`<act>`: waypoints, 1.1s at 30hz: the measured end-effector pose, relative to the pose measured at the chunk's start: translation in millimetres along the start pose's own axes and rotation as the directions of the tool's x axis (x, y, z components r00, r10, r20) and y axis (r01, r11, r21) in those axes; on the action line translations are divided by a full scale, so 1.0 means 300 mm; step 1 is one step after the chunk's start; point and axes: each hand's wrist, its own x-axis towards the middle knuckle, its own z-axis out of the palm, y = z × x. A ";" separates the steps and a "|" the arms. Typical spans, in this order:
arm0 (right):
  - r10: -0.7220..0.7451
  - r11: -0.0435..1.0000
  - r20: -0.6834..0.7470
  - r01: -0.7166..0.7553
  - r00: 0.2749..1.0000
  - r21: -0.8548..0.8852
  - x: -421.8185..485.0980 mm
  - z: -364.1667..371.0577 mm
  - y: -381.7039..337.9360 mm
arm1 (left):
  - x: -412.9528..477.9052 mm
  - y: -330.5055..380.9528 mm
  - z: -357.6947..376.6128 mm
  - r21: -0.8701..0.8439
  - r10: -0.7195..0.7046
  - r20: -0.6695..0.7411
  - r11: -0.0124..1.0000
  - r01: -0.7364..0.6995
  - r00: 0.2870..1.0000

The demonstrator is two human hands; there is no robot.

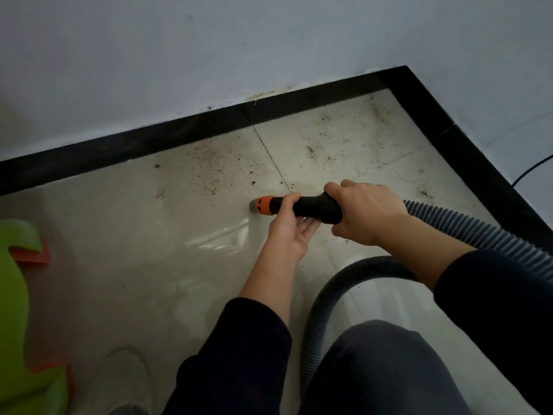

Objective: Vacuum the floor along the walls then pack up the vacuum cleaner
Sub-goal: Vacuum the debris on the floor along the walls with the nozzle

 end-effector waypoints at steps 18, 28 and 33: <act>0.079 0.996 -0.024 -0.078 0.997 0.045 0.003 0.049 0.013 | 0.042 -0.002 0.028 0.109 -0.025 0.004 0.994 0.024 1.000; -0.026 0.995 -0.038 0.029 0.999 0.092 0.056 0.043 -0.091 | -0.001 0.077 -0.067 -0.012 0.044 -0.048 0.999 -0.044 0.998; -0.064 0.992 -0.037 0.068 0.997 0.103 0.078 0.032 -0.128 | -0.015 0.104 -0.101 -0.057 0.063 -0.070 0.996 -0.067 0.996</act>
